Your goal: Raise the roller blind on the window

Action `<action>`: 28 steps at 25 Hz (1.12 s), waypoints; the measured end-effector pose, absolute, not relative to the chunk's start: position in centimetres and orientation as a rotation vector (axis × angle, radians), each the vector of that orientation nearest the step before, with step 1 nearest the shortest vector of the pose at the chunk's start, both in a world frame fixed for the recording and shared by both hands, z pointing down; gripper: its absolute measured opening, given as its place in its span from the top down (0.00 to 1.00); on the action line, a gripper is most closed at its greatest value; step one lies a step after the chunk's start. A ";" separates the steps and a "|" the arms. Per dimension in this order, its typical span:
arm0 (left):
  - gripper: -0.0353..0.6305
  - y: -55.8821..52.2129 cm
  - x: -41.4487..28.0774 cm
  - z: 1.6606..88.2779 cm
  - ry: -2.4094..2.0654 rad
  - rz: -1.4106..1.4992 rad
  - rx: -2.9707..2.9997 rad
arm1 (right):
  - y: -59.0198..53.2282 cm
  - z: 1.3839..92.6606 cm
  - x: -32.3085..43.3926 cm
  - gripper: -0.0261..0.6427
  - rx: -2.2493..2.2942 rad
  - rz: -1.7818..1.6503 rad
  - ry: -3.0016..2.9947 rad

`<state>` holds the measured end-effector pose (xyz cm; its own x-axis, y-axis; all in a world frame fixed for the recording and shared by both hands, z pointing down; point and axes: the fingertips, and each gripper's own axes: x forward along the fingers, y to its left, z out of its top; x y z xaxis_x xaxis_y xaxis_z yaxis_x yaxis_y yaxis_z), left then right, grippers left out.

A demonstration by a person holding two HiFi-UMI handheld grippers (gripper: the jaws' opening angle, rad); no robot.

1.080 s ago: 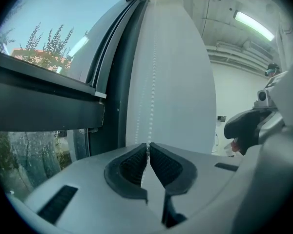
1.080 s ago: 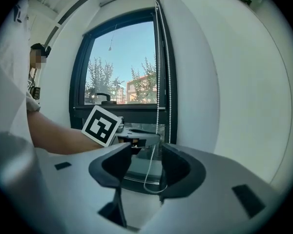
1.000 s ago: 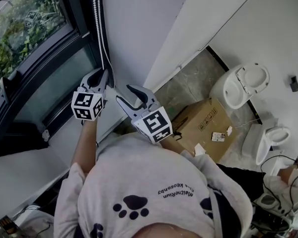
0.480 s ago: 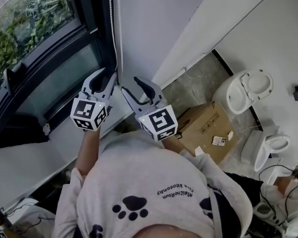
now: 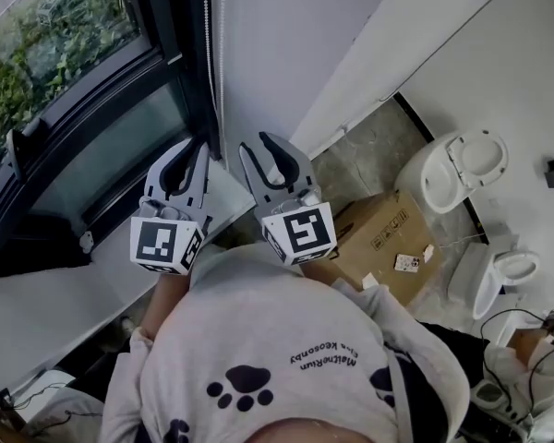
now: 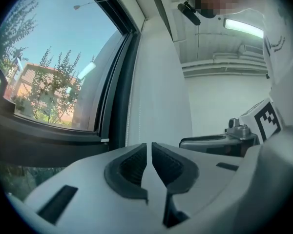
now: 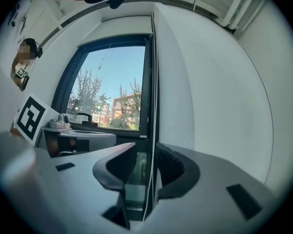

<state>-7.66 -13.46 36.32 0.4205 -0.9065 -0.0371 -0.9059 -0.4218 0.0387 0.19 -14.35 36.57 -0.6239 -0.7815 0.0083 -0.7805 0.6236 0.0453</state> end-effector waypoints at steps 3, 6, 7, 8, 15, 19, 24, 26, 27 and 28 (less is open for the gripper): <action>0.90 -13.0 -8.3 35.7 -1.747 -0.084 2.608 | -14.4 35.6 1.2 0.81 1.426 -0.095 -2.798; 0.93 -12.6 -8.8 35.8 -1.793 -0.078 2.580 | -14.3 34.8 1.9 0.91 1.484 -0.137 -2.784; 0.94 -12.4 -8.7 36.0 -1.796 -0.074 2.576 | -14.2 34.6 2.0 0.93 1.503 -0.152 -2.781; 0.94 -12.3 -8.7 36.1 -1.796 -0.068 2.573 | -14.1 34.4 2.1 0.94 1.520 -0.167 -2.778; 0.94 -12.0 -8.5 35.9 -1.840 -0.048 2.589 | -13.7 35.3 1.7 0.95 1.553 -0.205 -2.727; 0.94 -12.1 -8.7 36.0 -1.840 -0.047 2.581 | -13.7 35.6 1.8 0.95 1.568 -0.191 -2.719; 0.94 -12.0 -8.9 36.2 -1.839 -0.049 2.577 | -13.8 36.1 1.8 0.95 1.560 -0.154 -2.698; 0.94 -11.9 -8.9 36.3 -1.837 -0.049 2.577 | -13.7 36.2 1.7 0.95 1.559 -0.151 -2.696; 0.94 -11.9 -8.9 36.3 -1.836 -0.049 2.577 | -13.7 36.1 1.7 0.95 1.558 -0.153 -2.698; 0.94 -11.9 -9.0 36.4 -1.835 -0.048 2.576 | -13.7 36.1 1.6 0.95 1.557 -0.155 -2.701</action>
